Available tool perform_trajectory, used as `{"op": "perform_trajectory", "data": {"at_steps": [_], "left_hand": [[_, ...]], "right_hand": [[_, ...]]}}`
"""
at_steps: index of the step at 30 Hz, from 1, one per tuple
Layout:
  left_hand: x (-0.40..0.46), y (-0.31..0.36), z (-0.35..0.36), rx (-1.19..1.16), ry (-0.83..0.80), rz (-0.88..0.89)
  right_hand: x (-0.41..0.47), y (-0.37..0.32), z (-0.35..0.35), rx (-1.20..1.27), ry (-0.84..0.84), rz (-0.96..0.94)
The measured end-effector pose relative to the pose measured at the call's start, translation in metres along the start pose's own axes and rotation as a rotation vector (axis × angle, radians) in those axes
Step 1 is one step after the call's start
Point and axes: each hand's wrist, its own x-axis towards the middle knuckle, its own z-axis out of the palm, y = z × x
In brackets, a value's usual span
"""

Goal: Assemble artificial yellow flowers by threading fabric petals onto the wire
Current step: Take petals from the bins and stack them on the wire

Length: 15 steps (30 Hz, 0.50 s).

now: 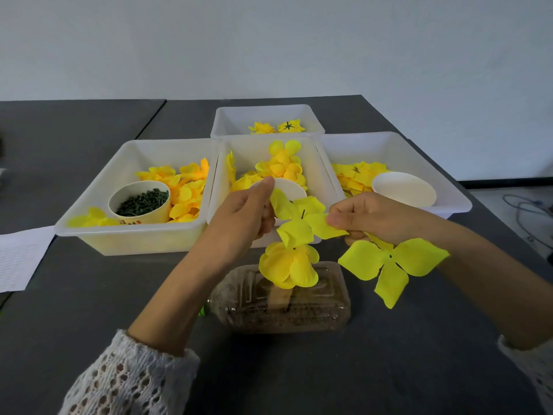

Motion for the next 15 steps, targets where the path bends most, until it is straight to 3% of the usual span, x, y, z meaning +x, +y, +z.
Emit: {"op": "perform_trajectory", "data": {"at_steps": [3,10,15], "left_hand": [[0.001,-0.006,-0.003,0.105,-0.004,0.083],[-0.007,-0.048,-0.009,0.325,-0.035,-0.078],[-0.017,-0.058,-0.01,0.473,-0.066,-0.05]], "right_hand": [[0.002,0.003,-0.001,-0.041,0.012,0.004],[0.003,0.034,0.024,-0.127,0.034,0.1],[0.001,0.043,0.035,-0.193,0.105,0.104]]}}
